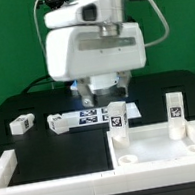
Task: Assemble square table
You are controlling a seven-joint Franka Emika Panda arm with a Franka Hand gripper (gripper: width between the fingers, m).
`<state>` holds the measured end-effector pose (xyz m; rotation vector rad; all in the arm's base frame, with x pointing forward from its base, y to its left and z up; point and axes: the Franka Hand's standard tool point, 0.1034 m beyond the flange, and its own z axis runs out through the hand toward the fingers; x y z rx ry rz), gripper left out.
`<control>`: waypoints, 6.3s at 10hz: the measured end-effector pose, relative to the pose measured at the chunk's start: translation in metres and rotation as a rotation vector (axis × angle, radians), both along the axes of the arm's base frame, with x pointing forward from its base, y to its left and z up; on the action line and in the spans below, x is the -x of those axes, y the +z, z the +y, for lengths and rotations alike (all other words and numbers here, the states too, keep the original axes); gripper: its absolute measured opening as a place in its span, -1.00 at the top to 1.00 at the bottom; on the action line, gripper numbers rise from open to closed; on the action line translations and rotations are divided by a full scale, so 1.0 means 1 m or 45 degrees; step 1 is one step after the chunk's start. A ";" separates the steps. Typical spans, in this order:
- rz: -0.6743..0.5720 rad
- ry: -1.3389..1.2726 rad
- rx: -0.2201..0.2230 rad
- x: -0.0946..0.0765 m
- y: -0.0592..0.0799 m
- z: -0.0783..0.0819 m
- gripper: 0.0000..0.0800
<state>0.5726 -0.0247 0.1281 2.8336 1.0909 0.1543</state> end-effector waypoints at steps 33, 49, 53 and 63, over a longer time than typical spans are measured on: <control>1.151 -0.356 0.504 0.224 -0.115 -0.094 -0.62; 1.208 -0.305 0.526 0.182 -0.011 -0.067 0.27; 1.064 -0.274 0.457 0.165 -0.007 -0.063 0.27; 0.348 -0.469 0.054 0.053 0.057 0.010 0.27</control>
Offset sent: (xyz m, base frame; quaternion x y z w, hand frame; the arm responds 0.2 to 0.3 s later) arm 0.0000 0.0000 0.0000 0.0000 0.0000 0.1296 0.9916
